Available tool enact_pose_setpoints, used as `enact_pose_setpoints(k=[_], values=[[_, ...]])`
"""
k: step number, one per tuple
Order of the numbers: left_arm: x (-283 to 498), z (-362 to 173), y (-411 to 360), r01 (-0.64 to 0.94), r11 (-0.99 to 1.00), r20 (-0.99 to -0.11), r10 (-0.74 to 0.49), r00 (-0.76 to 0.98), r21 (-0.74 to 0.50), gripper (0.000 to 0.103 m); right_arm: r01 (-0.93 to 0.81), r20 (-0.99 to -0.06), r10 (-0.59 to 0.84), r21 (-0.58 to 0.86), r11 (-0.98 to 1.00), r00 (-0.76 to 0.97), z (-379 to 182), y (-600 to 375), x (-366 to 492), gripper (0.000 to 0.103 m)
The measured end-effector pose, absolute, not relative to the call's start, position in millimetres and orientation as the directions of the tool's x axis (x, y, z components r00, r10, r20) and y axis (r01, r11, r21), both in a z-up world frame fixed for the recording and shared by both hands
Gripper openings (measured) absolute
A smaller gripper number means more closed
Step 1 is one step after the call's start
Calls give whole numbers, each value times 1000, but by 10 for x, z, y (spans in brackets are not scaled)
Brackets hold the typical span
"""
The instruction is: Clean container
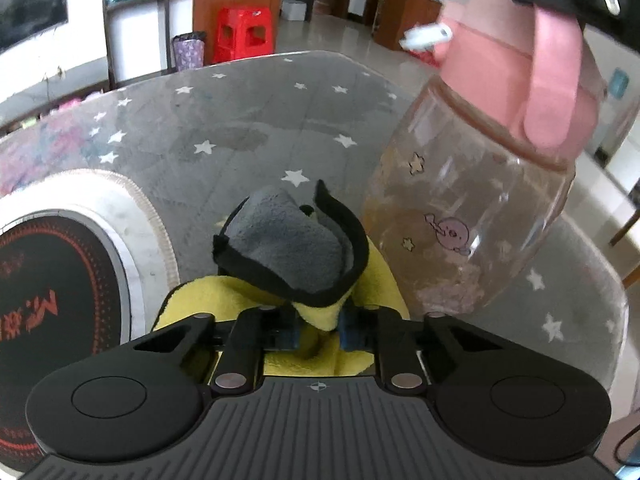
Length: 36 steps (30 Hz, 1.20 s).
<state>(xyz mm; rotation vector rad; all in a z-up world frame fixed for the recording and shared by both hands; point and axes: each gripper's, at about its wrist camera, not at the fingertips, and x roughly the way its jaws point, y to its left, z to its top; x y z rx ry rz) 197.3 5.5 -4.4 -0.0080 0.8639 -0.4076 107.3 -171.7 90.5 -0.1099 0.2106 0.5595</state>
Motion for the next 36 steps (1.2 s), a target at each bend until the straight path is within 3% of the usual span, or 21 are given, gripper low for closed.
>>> enact_pose_setpoints(k=[18, 25, 36], values=[[1297, 890, 608, 287, 947, -540, -318, 779, -144, 14, -633, -210, 611, -54, 772, 763, 997, -1452, 1064, 11], [1148, 972, 528, 311, 947, -524, -303, 796, -75, 14, -686, -218, 661, -64, 725, 718, 1003, -1298, 1005, 11], [1046, 945, 228, 426, 903, -510, -390, 767, -50, 14, -677, -239, 643, -94, 730, 727, 1039, -1404, 907, 12]])
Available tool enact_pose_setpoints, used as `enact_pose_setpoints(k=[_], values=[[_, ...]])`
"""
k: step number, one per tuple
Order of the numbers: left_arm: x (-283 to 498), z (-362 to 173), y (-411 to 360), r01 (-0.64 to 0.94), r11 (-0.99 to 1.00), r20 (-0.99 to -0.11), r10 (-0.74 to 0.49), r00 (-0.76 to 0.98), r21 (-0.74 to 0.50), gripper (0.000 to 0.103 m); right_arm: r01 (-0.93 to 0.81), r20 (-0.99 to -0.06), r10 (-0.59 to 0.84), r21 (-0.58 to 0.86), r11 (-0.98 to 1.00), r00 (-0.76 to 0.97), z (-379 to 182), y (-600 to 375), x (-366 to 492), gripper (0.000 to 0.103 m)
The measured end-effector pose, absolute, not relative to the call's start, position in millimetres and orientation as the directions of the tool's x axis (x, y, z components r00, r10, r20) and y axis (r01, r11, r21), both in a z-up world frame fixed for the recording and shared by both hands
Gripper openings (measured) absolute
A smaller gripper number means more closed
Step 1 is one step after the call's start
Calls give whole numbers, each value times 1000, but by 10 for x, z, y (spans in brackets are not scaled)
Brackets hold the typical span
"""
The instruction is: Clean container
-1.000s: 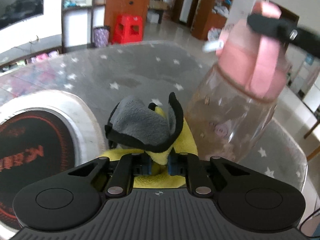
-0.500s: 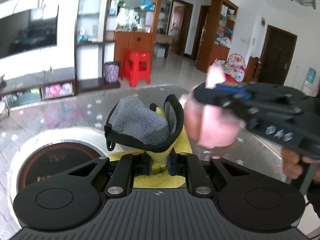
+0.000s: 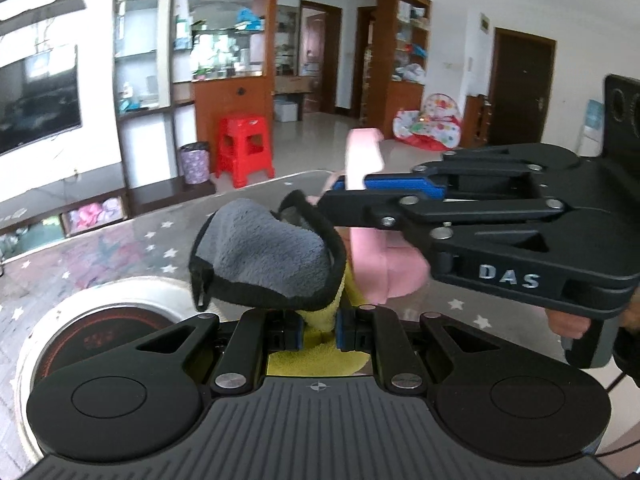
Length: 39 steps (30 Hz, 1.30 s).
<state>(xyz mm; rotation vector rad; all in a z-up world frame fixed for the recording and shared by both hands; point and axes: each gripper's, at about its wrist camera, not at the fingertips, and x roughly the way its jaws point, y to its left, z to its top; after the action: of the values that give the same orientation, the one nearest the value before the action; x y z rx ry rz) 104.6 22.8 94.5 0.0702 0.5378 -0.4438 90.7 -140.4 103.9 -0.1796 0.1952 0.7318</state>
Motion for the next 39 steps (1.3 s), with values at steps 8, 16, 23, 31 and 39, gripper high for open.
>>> enact_pose_setpoints(k=[8, 16, 23, 31, 39], values=[[1011, 882, 67, 481, 875, -498, -445, 744, -64, 14, -635, -228, 602, -114, 764, 765, 1008, -1514, 914, 12], [988, 849, -83, 518, 852, -489, -486, 725, -77, 14, -579, -201, 549, -151, 801, 811, 952, -1626, 858, 12], [967, 751, -128, 519, 847, -488, -501, 715, -110, 14, -535, -181, 510, -135, 834, 841, 893, -1761, 875, 12], [950, 595, -81, 499, 855, -517, -493, 700, -141, 15, -533, -173, 513, -106, 839, 841, 773, -1695, 881, 12], [931, 393, -41, 461, 873, -577, -462, 674, -160, 15, -542, -173, 522, -98, 835, 835, 674, -1637, 806, 12]])
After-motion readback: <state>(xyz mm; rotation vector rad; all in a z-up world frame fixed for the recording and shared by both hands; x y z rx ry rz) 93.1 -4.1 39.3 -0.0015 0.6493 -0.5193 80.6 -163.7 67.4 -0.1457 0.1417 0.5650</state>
